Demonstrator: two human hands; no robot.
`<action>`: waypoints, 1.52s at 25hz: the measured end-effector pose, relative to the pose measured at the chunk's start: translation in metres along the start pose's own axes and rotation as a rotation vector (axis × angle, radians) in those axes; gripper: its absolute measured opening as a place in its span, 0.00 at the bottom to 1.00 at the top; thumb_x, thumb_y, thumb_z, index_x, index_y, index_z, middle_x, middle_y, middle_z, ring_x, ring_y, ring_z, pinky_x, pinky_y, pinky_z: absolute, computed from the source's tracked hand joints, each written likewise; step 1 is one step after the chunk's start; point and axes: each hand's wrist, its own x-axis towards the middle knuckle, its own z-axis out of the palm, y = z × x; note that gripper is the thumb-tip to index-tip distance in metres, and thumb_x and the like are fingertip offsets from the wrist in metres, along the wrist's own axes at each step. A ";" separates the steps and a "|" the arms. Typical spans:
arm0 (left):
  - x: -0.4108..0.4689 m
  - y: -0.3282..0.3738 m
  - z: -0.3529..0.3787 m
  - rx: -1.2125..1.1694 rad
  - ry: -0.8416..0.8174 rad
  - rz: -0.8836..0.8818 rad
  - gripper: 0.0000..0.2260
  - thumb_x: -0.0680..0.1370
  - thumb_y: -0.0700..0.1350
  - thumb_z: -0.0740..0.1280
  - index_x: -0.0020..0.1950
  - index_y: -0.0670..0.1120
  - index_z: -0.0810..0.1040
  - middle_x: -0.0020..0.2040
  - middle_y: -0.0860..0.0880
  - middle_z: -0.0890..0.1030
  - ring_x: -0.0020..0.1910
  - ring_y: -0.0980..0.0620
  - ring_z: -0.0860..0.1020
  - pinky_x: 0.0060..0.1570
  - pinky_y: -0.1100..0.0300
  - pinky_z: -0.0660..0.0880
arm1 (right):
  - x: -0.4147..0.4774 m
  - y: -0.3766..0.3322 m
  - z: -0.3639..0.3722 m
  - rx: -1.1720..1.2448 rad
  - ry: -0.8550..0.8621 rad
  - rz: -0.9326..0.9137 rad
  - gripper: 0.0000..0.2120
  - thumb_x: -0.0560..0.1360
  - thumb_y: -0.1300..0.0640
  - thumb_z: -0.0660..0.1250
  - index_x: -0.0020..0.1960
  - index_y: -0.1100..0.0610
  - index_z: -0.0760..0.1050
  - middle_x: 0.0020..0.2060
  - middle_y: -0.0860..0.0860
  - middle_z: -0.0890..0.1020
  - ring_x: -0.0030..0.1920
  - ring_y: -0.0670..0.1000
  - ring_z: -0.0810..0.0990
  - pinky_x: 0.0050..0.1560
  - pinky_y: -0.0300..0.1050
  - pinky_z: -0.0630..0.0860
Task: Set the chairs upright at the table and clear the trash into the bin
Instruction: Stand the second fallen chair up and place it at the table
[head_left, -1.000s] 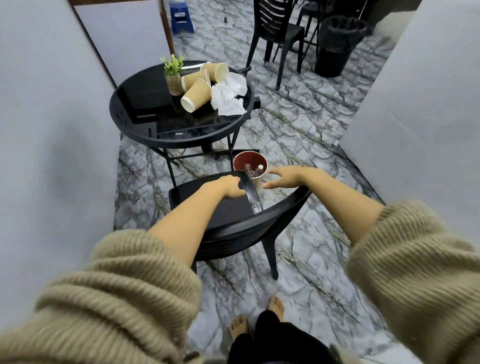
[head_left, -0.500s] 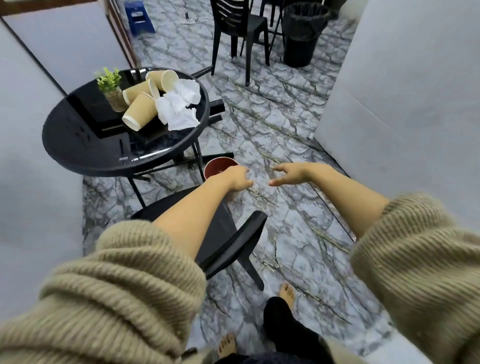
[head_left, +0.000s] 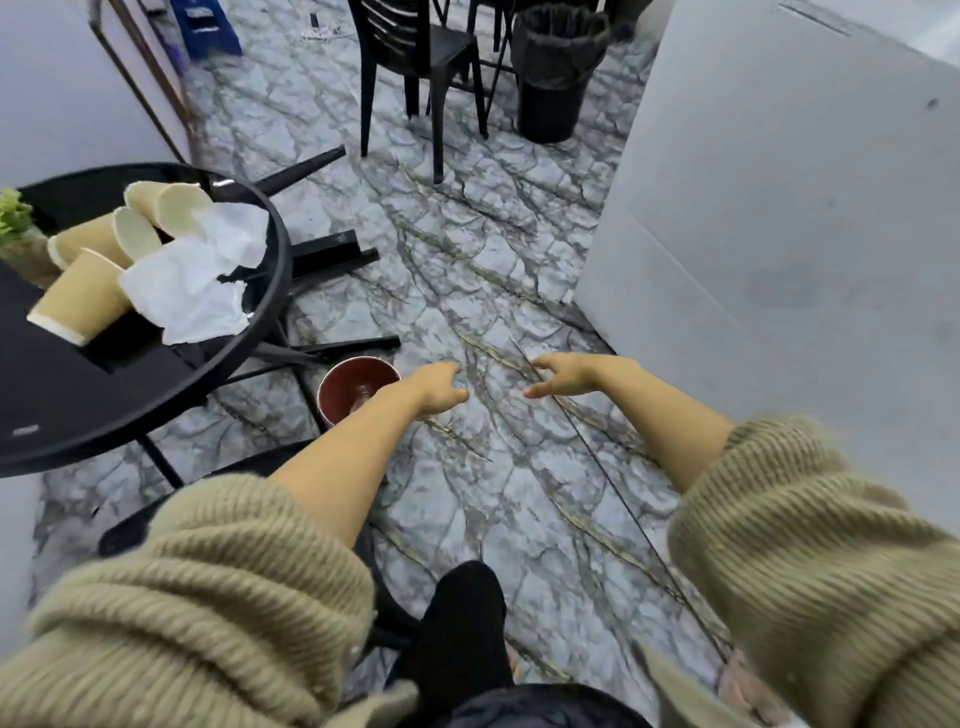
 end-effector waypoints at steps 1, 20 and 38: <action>0.015 0.002 -0.004 0.001 0.005 0.003 0.25 0.80 0.45 0.59 0.75 0.39 0.56 0.76 0.40 0.60 0.74 0.43 0.61 0.71 0.54 0.60 | 0.011 0.008 -0.011 -0.017 -0.007 -0.004 0.35 0.76 0.40 0.58 0.74 0.57 0.51 0.76 0.54 0.55 0.74 0.55 0.56 0.74 0.53 0.56; 0.340 -0.041 -0.240 -0.276 0.029 -0.305 0.25 0.81 0.46 0.58 0.74 0.38 0.57 0.75 0.38 0.61 0.73 0.42 0.63 0.70 0.53 0.62 | 0.334 0.030 -0.329 -0.153 -0.145 -0.207 0.32 0.78 0.45 0.58 0.75 0.58 0.50 0.76 0.56 0.54 0.74 0.56 0.56 0.73 0.51 0.56; 0.644 -0.169 -0.496 -0.452 0.131 -0.573 0.07 0.80 0.47 0.58 0.55 0.46 0.71 0.64 0.38 0.71 0.58 0.46 0.71 0.55 0.55 0.67 | 0.696 -0.071 -0.648 -0.334 -0.241 -0.449 0.34 0.76 0.44 0.61 0.75 0.57 0.50 0.76 0.54 0.55 0.74 0.55 0.58 0.73 0.51 0.58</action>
